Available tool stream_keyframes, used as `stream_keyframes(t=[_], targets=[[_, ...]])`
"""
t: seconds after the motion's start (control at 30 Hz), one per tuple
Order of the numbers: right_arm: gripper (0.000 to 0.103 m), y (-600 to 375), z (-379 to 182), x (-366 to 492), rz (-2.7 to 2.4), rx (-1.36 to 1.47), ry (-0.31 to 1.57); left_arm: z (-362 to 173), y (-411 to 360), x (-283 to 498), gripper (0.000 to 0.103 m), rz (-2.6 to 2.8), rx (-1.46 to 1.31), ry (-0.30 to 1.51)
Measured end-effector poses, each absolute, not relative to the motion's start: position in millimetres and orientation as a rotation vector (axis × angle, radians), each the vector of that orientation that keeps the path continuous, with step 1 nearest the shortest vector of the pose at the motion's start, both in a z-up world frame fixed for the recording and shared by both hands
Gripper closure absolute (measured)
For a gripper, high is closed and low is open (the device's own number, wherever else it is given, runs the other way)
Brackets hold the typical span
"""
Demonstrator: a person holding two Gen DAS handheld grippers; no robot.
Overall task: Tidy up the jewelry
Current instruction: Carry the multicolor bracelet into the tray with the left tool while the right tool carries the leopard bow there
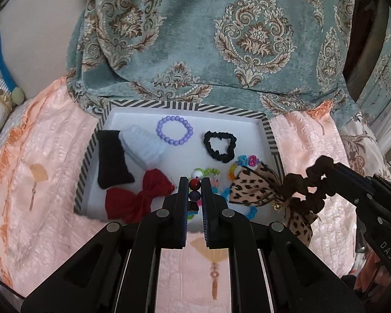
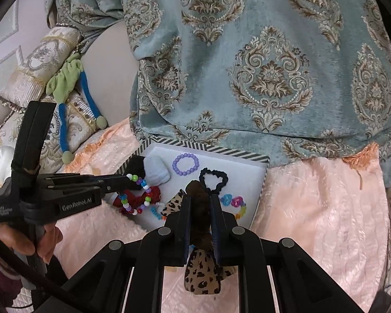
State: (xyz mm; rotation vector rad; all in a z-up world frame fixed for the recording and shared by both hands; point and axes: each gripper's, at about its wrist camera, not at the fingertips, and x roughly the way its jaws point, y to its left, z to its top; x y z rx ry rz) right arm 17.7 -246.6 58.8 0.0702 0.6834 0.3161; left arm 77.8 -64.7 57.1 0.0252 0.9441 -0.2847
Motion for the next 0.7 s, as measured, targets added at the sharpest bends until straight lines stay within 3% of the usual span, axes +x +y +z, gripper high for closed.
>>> stream_keyframes(t=[0.7], targets=[[0.090, -277.8, -9.1, 166.2, 0.161, 0.022, 0.817, -6.6, -65.9, 169.7, 0.095, -0.184, 0.044, 1.025]])
